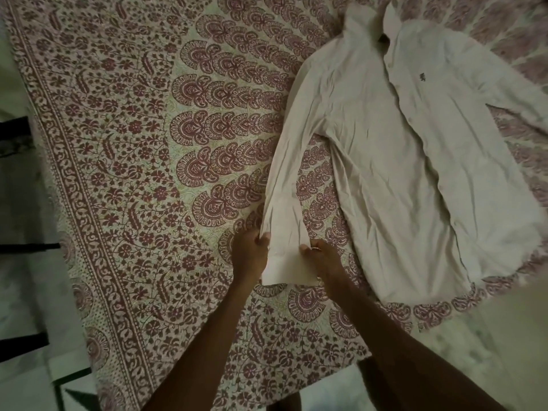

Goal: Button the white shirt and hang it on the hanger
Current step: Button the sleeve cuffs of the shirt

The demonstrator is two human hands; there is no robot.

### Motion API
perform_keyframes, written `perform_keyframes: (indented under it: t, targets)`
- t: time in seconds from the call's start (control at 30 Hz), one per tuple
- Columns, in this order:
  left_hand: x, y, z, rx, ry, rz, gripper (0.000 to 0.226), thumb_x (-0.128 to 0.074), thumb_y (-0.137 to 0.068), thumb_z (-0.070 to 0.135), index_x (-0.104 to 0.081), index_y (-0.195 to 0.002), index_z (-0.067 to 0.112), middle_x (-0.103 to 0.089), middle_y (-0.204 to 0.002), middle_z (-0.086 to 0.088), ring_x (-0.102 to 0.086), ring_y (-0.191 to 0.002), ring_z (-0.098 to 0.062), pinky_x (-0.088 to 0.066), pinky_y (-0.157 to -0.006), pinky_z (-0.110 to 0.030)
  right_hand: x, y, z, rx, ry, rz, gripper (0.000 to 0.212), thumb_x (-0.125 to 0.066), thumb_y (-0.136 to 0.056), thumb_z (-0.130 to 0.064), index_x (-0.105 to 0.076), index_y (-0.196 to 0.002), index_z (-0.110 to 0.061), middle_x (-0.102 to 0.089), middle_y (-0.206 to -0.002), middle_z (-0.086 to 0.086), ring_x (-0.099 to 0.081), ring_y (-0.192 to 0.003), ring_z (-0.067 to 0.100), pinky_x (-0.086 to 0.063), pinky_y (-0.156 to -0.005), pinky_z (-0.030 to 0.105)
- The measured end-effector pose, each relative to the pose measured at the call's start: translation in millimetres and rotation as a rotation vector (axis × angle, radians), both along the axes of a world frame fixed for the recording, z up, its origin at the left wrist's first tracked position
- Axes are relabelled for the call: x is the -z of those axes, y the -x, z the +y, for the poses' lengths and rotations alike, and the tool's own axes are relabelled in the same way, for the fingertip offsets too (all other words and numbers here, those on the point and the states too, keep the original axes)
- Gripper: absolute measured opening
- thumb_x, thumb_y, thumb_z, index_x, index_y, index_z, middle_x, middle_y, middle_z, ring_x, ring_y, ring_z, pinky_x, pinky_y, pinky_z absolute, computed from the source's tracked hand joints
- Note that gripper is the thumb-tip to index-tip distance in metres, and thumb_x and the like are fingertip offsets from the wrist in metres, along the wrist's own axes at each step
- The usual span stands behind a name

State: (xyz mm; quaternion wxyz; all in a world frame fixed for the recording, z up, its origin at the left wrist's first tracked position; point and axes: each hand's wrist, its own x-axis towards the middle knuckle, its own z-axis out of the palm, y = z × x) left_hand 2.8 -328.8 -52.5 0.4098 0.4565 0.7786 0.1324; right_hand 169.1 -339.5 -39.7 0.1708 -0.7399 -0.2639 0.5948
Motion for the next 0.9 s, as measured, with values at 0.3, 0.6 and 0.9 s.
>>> perform_keyframes:
  t: [0.3,0.6,0.9]
  targets:
    - [12,-23,2,-0.104,0.093,-0.311,0.036,-0.044,-0.100,0.035,-0.063,-0.101,0.005,-0.063,-0.086,-0.009,-0.060,-0.083,-0.030,-0.044,-0.068,-0.034,-1,-27,8,-0.059,-0.124,-0.050,0.013,-0.067,-0.087,-0.032,-0.066,-0.082,-0.019,-0.072,-0.088,-0.001,-0.067,-0.080,0.020,-0.052,-0.071,0.035]
    - [23,-30,1,-0.247,0.151,-0.413,0.036,-0.039,-0.103,0.036,-0.058,-0.115,0.007,-0.064,-0.106,-0.014,-0.062,-0.091,-0.026,-0.052,-0.075,-0.037,-17,-11,-1,0.132,-0.127,0.238,0.042,-0.040,-0.103,-0.042,-0.071,-0.108,-0.014,-0.075,-0.102,0.000,-0.071,-0.093,0.018,-0.055,-0.084,0.036]
    - [24,-21,-4,-0.309,0.186,-0.598,0.023,-0.046,-0.100,0.037,-0.065,-0.094,0.027,-0.071,-0.100,-0.004,-0.068,-0.094,-0.024,-0.057,-0.084,-0.047,1,11,-29,0.513,0.069,0.654,0.029,-0.047,-0.097,-0.017,-0.064,-0.121,-0.016,-0.068,-0.121,0.012,-0.061,-0.110,0.033,-0.051,-0.087,0.047]
